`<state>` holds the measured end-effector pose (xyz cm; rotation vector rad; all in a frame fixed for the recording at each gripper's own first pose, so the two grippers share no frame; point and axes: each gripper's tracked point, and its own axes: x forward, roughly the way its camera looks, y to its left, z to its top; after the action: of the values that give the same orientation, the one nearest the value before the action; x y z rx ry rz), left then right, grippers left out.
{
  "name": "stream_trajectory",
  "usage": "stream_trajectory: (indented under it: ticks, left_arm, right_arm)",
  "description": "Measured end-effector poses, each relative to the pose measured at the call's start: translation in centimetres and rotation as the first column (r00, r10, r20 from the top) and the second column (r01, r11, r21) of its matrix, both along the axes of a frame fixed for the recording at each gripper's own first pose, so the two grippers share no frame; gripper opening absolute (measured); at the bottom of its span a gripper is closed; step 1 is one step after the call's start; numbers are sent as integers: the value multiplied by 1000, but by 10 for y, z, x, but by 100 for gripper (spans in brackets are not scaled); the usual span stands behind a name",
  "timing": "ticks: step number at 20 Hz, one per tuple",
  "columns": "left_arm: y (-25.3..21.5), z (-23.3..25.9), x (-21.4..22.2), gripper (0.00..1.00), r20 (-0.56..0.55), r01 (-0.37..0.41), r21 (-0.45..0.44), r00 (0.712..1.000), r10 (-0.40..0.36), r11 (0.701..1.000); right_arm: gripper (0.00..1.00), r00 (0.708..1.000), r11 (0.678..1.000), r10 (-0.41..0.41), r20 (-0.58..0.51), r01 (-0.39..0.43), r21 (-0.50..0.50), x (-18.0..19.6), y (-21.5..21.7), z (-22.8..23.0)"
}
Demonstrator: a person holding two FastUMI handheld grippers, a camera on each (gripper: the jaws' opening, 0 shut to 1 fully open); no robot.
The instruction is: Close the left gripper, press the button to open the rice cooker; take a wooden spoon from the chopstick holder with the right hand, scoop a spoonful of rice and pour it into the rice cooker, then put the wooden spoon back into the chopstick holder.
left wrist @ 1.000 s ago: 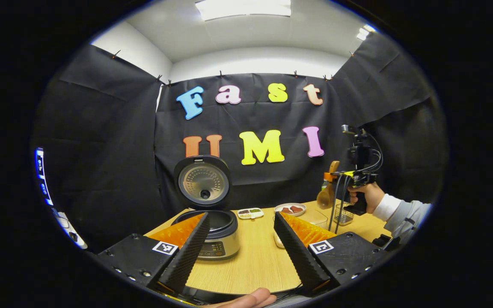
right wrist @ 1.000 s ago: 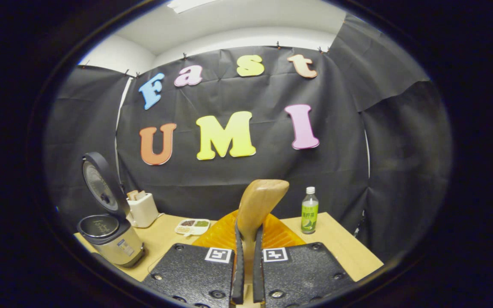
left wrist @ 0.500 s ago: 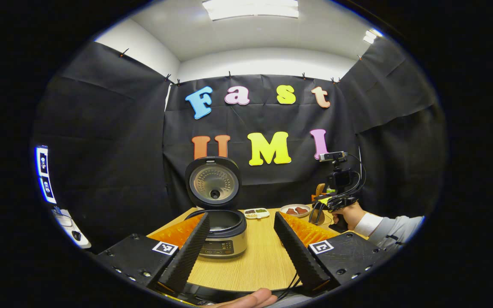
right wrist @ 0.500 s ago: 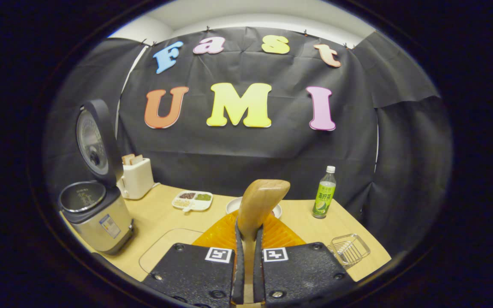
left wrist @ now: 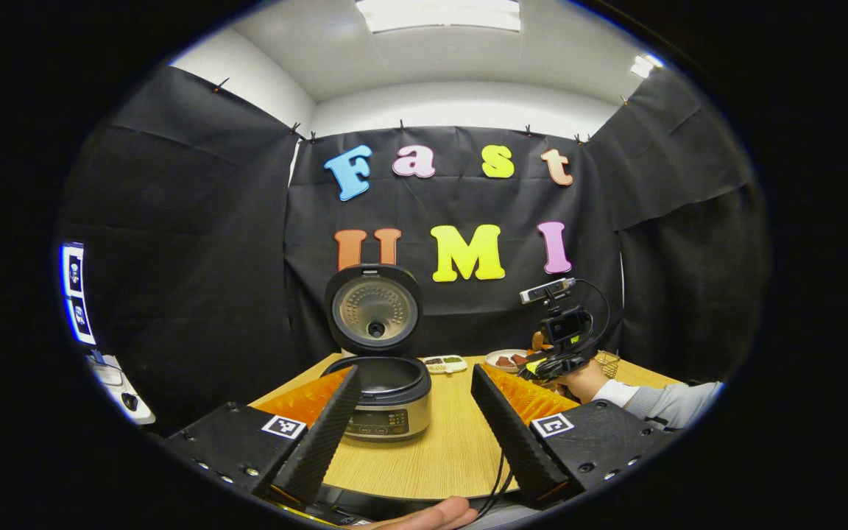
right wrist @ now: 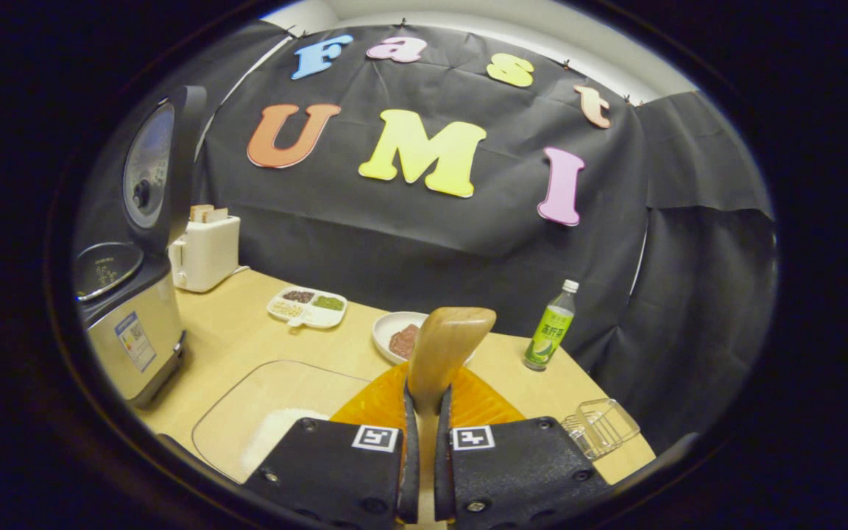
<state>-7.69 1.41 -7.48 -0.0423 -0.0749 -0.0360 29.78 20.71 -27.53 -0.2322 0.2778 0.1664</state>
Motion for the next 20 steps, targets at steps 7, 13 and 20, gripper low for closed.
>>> stream_trajectory:
  ticks: [7,13,20]
  left_arm:
    - [8,-5,2,96,-24,-9,-1,1000,8,1000]
    - [11,-8,1,96,-38,-14,-1,999,14,1000]
    - [11,-6,-1,96,-40,-10,-10,999,9,1000]
  right_arm:
    - [13,986,971,125,-109,-99,220,-31,47,-4]
    - [13,963,919,170,-210,-78,388,-48,51,2]
    - [13,921,752,169,-351,110,650,-41,21,-3]
